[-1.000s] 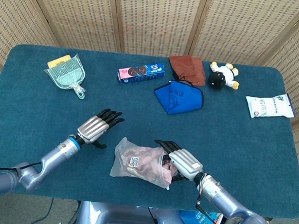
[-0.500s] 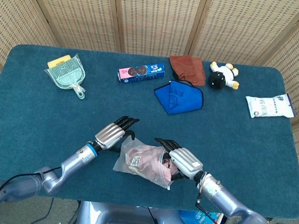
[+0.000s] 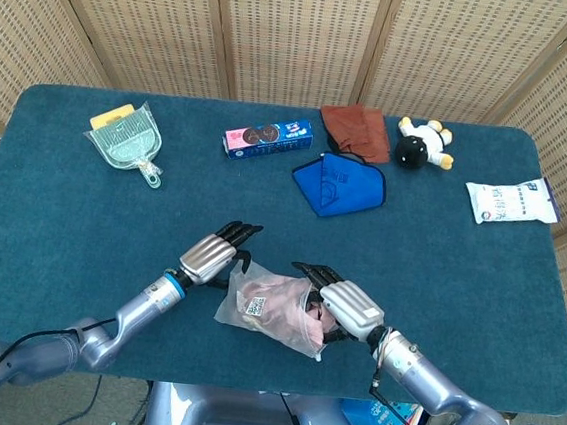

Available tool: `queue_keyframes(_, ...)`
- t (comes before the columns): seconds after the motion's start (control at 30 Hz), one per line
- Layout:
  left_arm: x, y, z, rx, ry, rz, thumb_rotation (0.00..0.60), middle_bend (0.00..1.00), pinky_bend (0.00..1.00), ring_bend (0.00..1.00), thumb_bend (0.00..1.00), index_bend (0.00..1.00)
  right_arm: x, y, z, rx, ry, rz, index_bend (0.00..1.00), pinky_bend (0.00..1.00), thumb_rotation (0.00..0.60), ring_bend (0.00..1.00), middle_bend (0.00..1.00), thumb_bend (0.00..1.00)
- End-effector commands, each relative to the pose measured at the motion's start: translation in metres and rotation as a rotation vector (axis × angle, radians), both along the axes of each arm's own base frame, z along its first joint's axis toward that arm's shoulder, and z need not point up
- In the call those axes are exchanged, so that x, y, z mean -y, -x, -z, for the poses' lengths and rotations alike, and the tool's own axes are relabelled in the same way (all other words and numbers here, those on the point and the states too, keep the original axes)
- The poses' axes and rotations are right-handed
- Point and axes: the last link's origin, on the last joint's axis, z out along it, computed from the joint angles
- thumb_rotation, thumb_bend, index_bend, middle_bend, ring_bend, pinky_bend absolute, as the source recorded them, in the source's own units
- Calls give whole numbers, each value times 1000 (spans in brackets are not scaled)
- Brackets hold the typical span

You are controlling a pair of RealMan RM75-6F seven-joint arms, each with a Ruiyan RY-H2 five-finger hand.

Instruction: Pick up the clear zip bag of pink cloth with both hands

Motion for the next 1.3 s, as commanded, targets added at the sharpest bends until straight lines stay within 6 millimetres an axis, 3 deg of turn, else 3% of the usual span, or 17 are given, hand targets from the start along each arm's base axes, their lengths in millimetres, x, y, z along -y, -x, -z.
queue_keyframes(0.03, -3, 6, -8, -3, -17, -10, 600, 0, 0, 0, 475, 618, 1, 0, -3, 4, 19, 0, 713, 0, 600, 0, 13, 796)
queue_keyframes(0.2, -18, 36, -43, -46, -107, -42, 600, 0, 0, 0, 476, 637, 8, 1, -17, -5, 92, -13, 713, 0, 600, 0, 18, 796)
queue_keyframes(0.33, -32, 66, -82, -60, -194, -100, 600, 0, 0, 0, 475, 641, 16, 0, -31, -5, 144, -12, 713, 0, 600, 0, 19, 795)
queue_keyframes(0.47, -43, 108, -135, -77, -297, -187, 600, 0, 0, 0, 475, 642, 27, 5, -49, -29, 213, -7, 713, 0, 600, 0, 21, 796)
queue_keyframes(0.63, -44, 140, -173, -89, -364, -252, 600, 0, 0, 0, 475, 642, 36, 15, -63, -49, 263, 16, 713, 0, 600, 0, 27, 795)
queue_keyframes(0.77, -38, 175, -203, -78, -392, -351, 600, 0, 0, 0, 475, 642, 44, 34, -75, -78, 311, 61, 713, 0, 600, 0, 31, 795)
queue_keyframes(0.87, -25, 202, -214, -94, -374, -426, 600, 0, 0, 0, 475, 642, 43, 54, -74, -92, 304, 111, 713, 0, 600, 0, 31, 795)
queue_keyframes(0.9, -24, 204, -214, -94, -369, -428, 600, 0, 0, 0, 475, 615, 43, 56, -73, -93, 302, 111, 713, 0, 600, 0, 30, 796)
queue_keyframes(0.93, -22, 207, -214, -97, -357, -434, 600, 0, 0, 0, 475, 498, 42, 58, -72, -96, 300, 111, 696, 0, 600, 0, 27, 782)
queue_keyframes(0.97, -21, 209, -214, -104, -344, -440, 600, 0, 0, 0, 470, 370, 42, 61, -71, -101, 298, 110, 617, 0, 600, 0, 18, 667)
queue_keyframes(1.03, -15, 217, -217, -145, -280, -474, 600, 0, 0, 0, 356, 37, 39, 67, -70, -128, 294, 98, 268, 0, 600, 0, 1, 222)
queue_keyframes(1.1, -9, 216, -229, -136, -284, -479, 600, 0, 0, 0, 218, 0, 36, 72, -75, -156, 311, 79, 45, 0, 600, 0, 0, 12)
queue_keyframes(1.13, -3, 216, -240, -122, -312, -472, 600, 0, 0, 0, 169, 0, 35, 73, -81, -169, 357, 53, 1, 0, 600, 0, 0, 0)
queue_keyframes(1.3, 24, 215, -273, -130, -408, -480, 600, 0, 0, 0, 114, 0, 21, 82, -101, -240, 525, -32, 0, 0, 600, 0, 0, 0)
